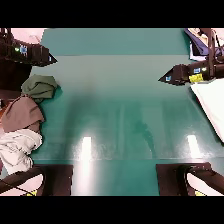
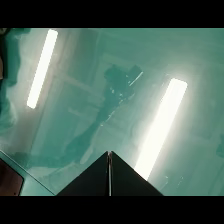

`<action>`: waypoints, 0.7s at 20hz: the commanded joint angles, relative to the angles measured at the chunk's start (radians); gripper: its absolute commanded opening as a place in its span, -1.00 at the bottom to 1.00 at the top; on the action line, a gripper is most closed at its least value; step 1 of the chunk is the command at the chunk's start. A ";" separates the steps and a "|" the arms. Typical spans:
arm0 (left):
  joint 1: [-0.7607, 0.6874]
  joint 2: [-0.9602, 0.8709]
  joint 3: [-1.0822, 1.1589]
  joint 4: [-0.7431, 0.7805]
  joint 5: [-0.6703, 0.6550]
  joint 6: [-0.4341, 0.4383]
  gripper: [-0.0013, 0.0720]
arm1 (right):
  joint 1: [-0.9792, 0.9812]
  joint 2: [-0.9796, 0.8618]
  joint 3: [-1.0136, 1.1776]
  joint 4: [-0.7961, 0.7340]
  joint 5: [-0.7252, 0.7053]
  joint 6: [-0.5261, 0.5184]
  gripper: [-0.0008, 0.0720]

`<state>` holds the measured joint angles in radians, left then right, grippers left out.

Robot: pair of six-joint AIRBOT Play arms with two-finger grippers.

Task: Fold the shirts.

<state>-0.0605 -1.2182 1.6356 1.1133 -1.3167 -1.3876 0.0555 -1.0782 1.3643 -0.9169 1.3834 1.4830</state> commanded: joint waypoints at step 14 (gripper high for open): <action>0.000 0.000 0.000 0.001 0.049 0.000 -0.89 | 0.003 0.000 0.000 -0.001 -0.005 0.000 -0.92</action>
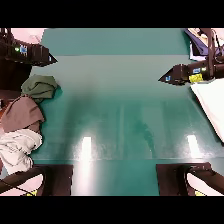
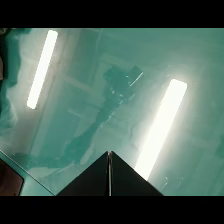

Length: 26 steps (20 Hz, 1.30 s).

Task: Fold the shirts.

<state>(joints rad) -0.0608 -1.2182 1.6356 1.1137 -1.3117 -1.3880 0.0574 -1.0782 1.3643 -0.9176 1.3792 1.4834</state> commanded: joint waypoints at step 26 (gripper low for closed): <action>0.214 -0.453 -0.079 0.470 0.293 -0.106 0.12 | 0.001 0.000 0.000 0.000 -0.024 0.000 -0.92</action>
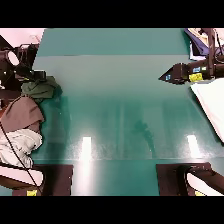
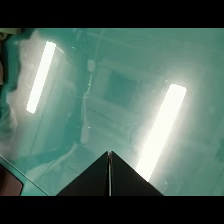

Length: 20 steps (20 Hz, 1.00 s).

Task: Fold the shirts.

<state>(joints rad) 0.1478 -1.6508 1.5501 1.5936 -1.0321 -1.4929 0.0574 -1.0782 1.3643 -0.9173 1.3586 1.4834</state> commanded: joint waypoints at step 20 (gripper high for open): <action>-0.476 0.419 0.363 -0.734 -0.327 0.349 -0.90 | -0.213 0.290 0.002 0.060 -0.274 0.000 -0.92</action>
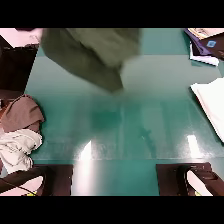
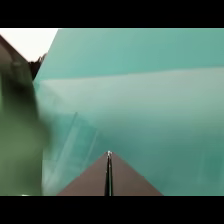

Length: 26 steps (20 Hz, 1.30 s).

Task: Fold the shirts.

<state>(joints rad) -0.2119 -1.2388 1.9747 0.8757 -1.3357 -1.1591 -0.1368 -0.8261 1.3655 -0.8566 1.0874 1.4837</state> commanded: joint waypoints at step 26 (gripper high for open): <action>-0.249 0.115 -1.390 -0.144 0.447 -0.219 0.65 | -0.019 -0.076 -0.001 0.002 0.120 0.000 -0.92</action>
<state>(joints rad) -0.3706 -1.1473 0.7536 0.8421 -1.0836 -1.3796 -0.1555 -0.8814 1.3647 -0.8562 1.2045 1.4837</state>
